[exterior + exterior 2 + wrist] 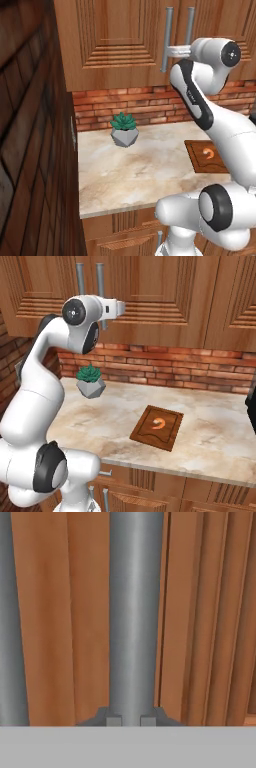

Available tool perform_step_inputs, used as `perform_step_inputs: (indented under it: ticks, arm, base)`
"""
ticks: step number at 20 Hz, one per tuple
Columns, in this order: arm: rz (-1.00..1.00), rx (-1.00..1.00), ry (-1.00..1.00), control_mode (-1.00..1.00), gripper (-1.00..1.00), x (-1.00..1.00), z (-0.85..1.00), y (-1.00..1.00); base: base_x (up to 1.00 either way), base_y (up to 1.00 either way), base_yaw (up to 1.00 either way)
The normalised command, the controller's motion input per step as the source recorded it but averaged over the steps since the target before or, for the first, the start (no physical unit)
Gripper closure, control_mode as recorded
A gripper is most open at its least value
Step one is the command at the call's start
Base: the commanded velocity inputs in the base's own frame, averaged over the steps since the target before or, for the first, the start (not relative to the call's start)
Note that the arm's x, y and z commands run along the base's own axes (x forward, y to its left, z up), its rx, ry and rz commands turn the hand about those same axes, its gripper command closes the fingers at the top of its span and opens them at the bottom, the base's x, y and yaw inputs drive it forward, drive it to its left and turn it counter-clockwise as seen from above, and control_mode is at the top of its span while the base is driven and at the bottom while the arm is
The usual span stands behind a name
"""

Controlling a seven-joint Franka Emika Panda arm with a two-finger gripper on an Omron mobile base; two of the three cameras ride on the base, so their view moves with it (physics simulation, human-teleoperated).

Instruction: Open the cabinet, retrieve the rolling pin, and place it next to the meat on the cutting board to prepare for tenderizing.

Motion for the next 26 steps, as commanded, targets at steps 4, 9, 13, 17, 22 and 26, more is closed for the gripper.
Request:
perform_step_inputs:
  ticks: [4,9,13,17,22,26]
  arm:
    - [0.00,-0.01,-0.08,-1.00,1.00,-0.48,0.00,-0.04]
    - [0.00,-0.01,-0.07,-1.00,1.00,-0.72,0.00,-0.30]
    - [0.00,-0.04,0.00,-1.00,1.00,-0.74,0.01,-0.44]
    - [0.00,-0.09,0.00,-1.00,1.00,-0.60,0.05,-0.59]
    - [0.00,-0.15,0.01,-1.00,1.00,-0.49,0.13,-0.65]
    - [0.00,-0.17,0.04,-1.00,1.00,-0.48,0.03,-0.65]
  base:
    - [0.00,0.00,0.00]
    - [0.00,0.00,0.00]
    - [0.00,0.00,0.00]
    - [0.00,0.00,0.00]
    - [0.00,0.00,0.00]
    - [0.00,0.00,0.00]
